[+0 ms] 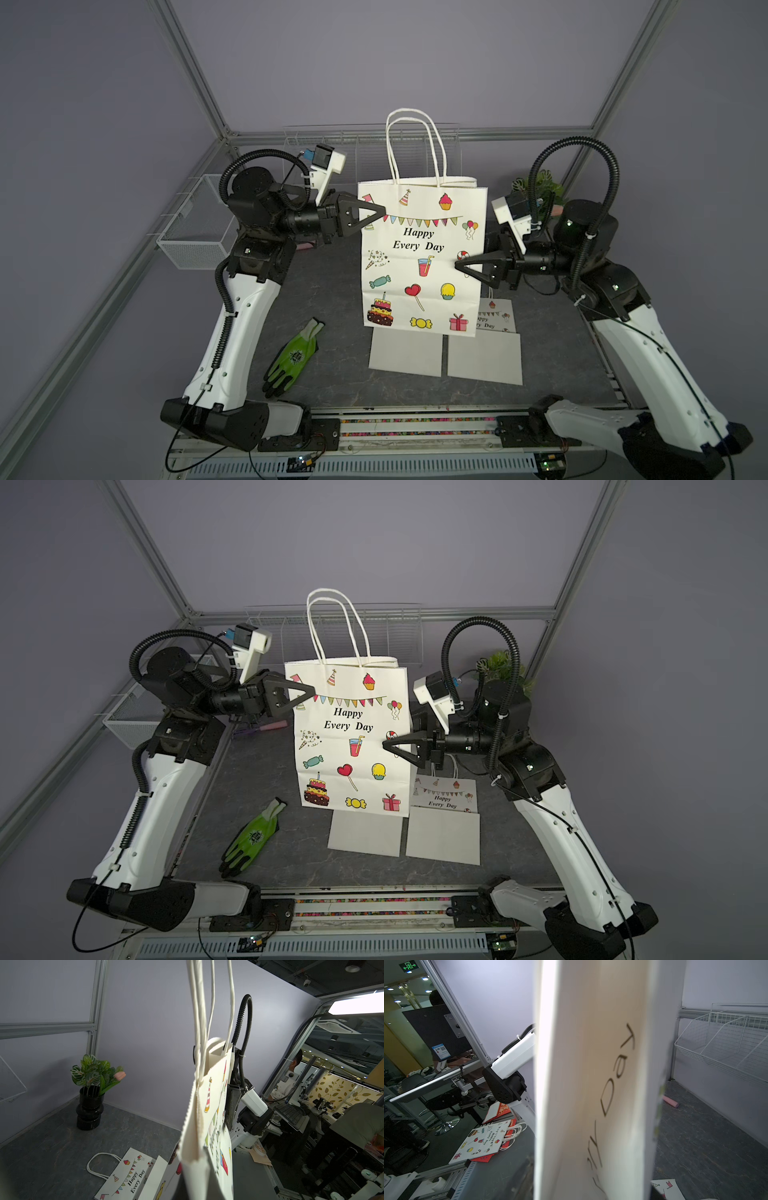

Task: Put away the paper bag
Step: Press the paper bag.

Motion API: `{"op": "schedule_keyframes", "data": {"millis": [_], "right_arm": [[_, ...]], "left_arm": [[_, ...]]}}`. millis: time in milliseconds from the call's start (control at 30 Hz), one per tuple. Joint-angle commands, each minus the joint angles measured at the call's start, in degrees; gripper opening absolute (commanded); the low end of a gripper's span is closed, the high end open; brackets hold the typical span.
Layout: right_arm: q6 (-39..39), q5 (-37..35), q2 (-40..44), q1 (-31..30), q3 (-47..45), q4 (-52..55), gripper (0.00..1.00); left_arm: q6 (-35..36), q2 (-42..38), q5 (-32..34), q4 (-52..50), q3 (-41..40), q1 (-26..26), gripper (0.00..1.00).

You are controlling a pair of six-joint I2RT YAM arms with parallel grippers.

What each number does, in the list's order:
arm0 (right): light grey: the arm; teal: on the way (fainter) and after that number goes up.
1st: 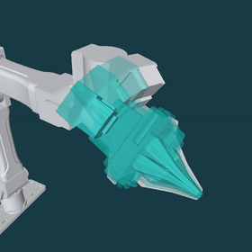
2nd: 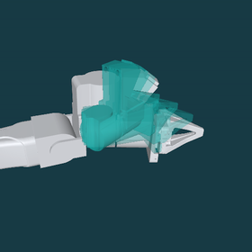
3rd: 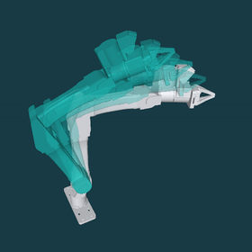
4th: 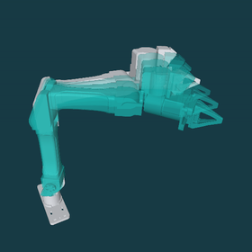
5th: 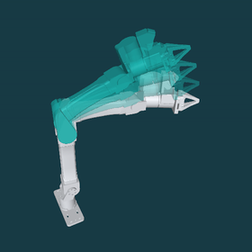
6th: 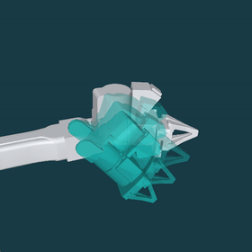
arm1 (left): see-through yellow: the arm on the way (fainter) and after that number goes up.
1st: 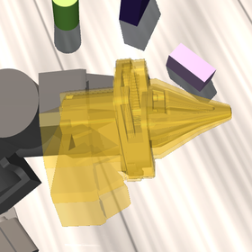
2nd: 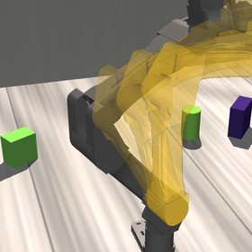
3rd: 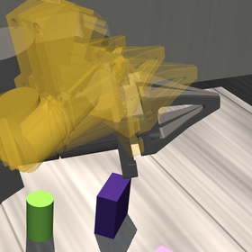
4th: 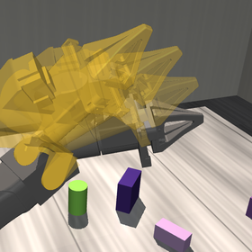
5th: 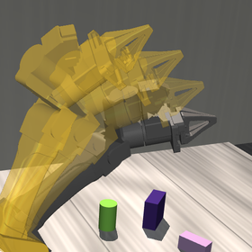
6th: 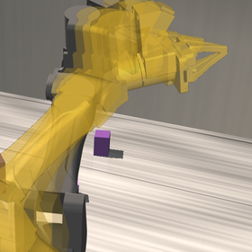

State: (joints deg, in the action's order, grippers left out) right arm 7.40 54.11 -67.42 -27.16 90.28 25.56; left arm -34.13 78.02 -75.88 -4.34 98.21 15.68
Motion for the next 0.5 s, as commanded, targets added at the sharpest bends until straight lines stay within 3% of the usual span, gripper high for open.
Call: {"op": "schedule_keyframes", "data": {"millis": [0,133,200,267,467], "right_arm": [[-0.5,-3.3,-0.6,-0.5,1.4,2.3,0.54],[-0.8,-6.9,-1.5,-0.6,2.7,4.4,0.56],[-0.3,-6.6,-2.2,-0.6,3.0,4.3,0.62],[0.4,-6.0,-3.1,-0.6,3.5,4.1,0.62],[1.4,-5.3,-5.1,-1.0,4.8,4.7,0.42]], "left_arm": [[-2.8,-1.7,2.1,4.9,-0.9,-0.4,0.00],[1.8,-2.3,2.1,-0.3,-0.8,-0.4,0.00],[2.4,-2.5,2.0,-1.1,-1.1,-0.4,0.00],[2.5,-2.7,2.0,-1.1,-1.2,-0.4,0.00],[3.0,-3.2,1.7,-1.4,-1.7,-0.5,0.00]]}}
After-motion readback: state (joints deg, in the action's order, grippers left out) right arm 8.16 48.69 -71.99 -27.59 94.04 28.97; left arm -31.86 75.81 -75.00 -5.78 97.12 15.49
